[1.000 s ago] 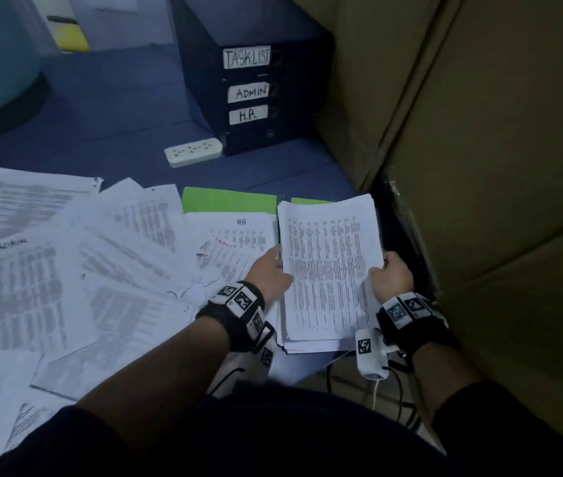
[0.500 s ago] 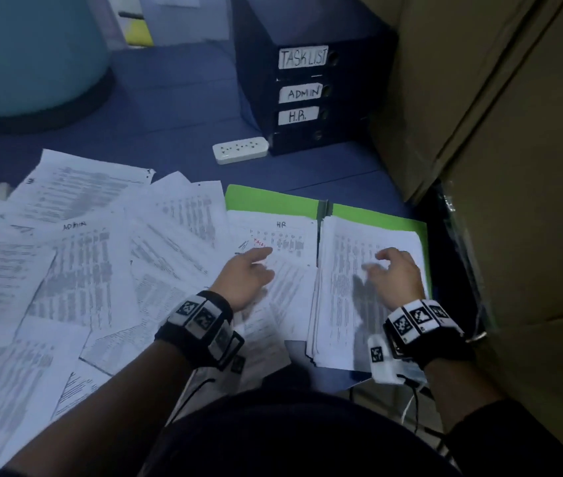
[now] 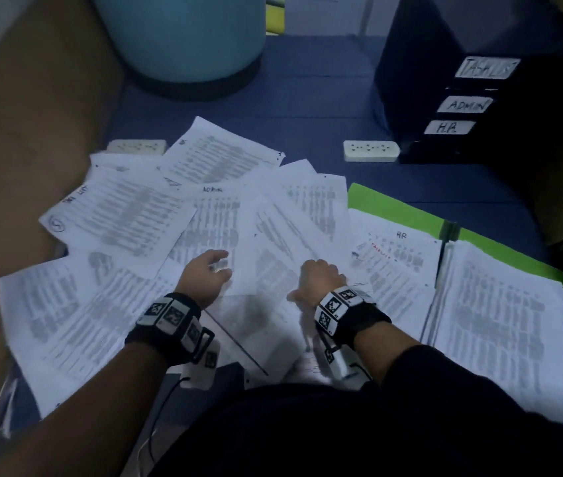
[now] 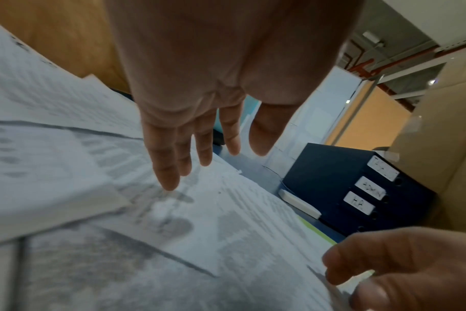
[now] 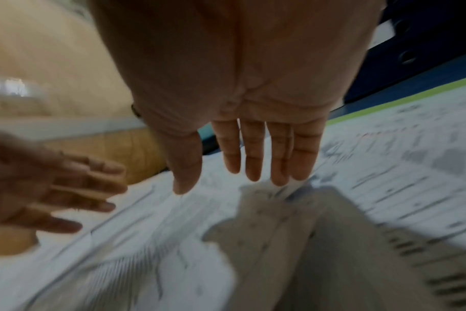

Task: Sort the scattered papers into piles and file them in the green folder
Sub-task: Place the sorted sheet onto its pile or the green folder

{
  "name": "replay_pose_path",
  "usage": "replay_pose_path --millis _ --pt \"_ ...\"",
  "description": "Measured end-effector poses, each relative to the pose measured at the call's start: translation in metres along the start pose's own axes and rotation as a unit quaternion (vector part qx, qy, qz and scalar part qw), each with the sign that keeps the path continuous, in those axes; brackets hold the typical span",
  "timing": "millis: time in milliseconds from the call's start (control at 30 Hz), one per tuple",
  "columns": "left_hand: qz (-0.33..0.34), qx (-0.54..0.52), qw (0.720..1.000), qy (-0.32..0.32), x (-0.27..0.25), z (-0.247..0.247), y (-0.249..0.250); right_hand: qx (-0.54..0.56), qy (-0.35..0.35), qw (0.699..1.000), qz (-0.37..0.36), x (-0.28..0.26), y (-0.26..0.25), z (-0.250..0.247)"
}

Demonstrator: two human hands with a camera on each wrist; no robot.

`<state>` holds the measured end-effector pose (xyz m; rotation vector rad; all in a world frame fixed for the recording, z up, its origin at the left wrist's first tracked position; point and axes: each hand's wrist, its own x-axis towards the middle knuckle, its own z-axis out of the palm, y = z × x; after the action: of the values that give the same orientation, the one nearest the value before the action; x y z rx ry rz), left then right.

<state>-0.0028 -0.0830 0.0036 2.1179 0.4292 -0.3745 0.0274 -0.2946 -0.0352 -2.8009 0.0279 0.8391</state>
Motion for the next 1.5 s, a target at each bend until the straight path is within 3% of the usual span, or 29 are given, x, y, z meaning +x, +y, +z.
replay_pose_path --millis 100,200,333,467,600,667,767,833,933,1067,1133,1200,1367,1500 --pt "-0.004 -0.006 1.0 -0.003 0.0 -0.021 -0.02 -0.005 0.005 0.999 0.044 0.0 -0.021 0.014" --pt "-0.017 -0.024 1.0 -0.01 0.004 -0.039 -0.036 0.07 0.018 0.997 0.01 -0.014 -0.021 0.009" --pt "-0.006 -0.036 0.999 -0.03 0.01 -0.057 -0.044 0.099 0.103 0.988 0.052 -0.041 -0.001 -0.033" --pt "0.038 -0.035 0.996 -0.074 0.016 -0.067 -0.037 0.135 0.231 0.958 0.106 -0.073 0.021 -0.079" --pt "0.033 -0.149 0.982 -0.109 0.023 -0.065 -0.017 0.241 0.303 0.921 0.041 -0.085 0.007 -0.101" --pt "0.005 -0.234 0.965 -0.116 0.028 -0.065 -0.008 0.313 0.294 0.903 0.002 -0.079 -0.011 -0.097" --pt "-0.025 -0.317 0.944 -0.087 0.041 -0.074 -0.009 0.392 0.211 0.894 -0.051 -0.062 -0.044 -0.079" --pt "-0.022 -0.312 0.949 -0.032 0.05 -0.087 -0.018 0.435 0.139 0.888 -0.06 -0.045 -0.064 -0.063" --pt "-0.022 -0.215 0.973 0.077 0.066 -0.11 -0.045 0.444 0.107 0.888 -0.054 -0.017 -0.088 -0.041" --pt "-0.041 -0.161 0.975 0.144 0.074 -0.139 -0.085 0.337 0.078 0.937 0.043 0.032 -0.118 -0.014" --pt "-0.058 -0.174 0.97 0.163 0.078 -0.146 -0.105 0.228 0.1 0.959 0.132 0.057 -0.134 0.008" --pt "-0.066 -0.164 0.97 0.168 0.082 -0.151 -0.125 0.143 0.131 0.963 0.186 0.069 -0.149 0.026" --pt "-0.088 -0.222 0.959 0.152 0.081 -0.152 -0.14 0.149 0.136 0.952 0.229 0.084 -0.158 0.037" --pt "-0.098 -0.268 0.948 0.143 0.082 -0.146 -0.147 0.168 0.139 0.953 0.209 0.089 -0.147 0.033"
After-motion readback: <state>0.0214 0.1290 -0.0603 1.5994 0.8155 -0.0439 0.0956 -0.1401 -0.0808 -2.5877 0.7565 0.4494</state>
